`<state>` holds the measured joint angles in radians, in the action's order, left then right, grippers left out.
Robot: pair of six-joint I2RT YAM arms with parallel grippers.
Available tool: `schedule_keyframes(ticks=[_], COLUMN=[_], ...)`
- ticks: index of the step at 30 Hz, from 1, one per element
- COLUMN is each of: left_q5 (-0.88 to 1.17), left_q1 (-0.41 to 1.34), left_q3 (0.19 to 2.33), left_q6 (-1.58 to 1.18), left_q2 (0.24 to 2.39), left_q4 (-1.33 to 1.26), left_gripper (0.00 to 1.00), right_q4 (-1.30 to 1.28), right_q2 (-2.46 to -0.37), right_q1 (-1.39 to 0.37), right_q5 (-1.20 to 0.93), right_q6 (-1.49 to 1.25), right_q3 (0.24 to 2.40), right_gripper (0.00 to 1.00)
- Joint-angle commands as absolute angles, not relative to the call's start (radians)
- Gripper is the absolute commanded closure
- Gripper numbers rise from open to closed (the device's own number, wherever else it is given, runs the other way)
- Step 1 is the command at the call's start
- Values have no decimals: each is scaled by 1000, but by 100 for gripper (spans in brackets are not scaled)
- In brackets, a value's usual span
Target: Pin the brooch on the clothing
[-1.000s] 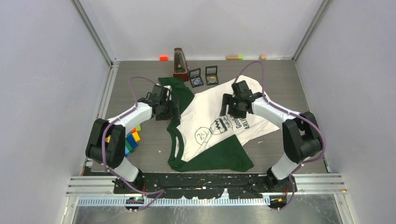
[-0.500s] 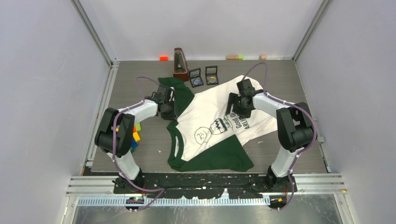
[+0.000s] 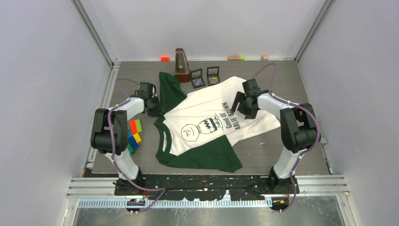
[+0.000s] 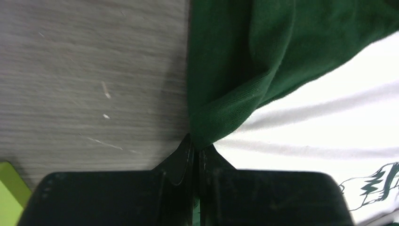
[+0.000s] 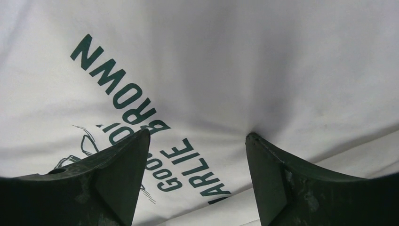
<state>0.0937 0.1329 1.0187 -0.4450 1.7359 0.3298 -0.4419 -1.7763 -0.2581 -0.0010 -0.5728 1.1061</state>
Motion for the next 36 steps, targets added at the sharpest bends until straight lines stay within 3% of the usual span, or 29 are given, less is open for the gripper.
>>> schedule_keyframes(ticks=[1, 11, 12, 15, 17, 19, 28, 36], left_q5=[69, 50, 56, 58, 30, -30, -165, 93], left_q1=[70, 25, 25, 27, 34, 54, 289, 547], left_q3=[1112, 1466, 1485, 1491, 1473, 1448, 1283, 1172], left_q6=[-415, -373, -369, -365, -352, -333, -293, -233], left_q2=[1807, 2040, 2043, 2019, 1982, 1931, 1649, 1565], left_q4=[343, 451, 459, 461, 461, 470, 511, 388], left_gripper=[100, 98, 91, 48, 31, 21, 10, 11], right_q4=[-420, -523, -543, -575, -608, -636, -635, -566], right_q2=[-1789, -1675, -1656, -1558, -1502, -1457, -1420, -1510], right_q1=[-260, -261, -260, -261, -261, -260, -139, -16], right_q5=[22, 94, 100, 125, 150, 182, 178, 82], right_q6=[-610, -561, -560, -556, -550, -544, -519, -496], right_q3=[1117, 1116, 1103, 1071, 1050, 1034, 1007, 1018], right_gripper=[20, 19, 19, 19, 18, 17, 16, 26])
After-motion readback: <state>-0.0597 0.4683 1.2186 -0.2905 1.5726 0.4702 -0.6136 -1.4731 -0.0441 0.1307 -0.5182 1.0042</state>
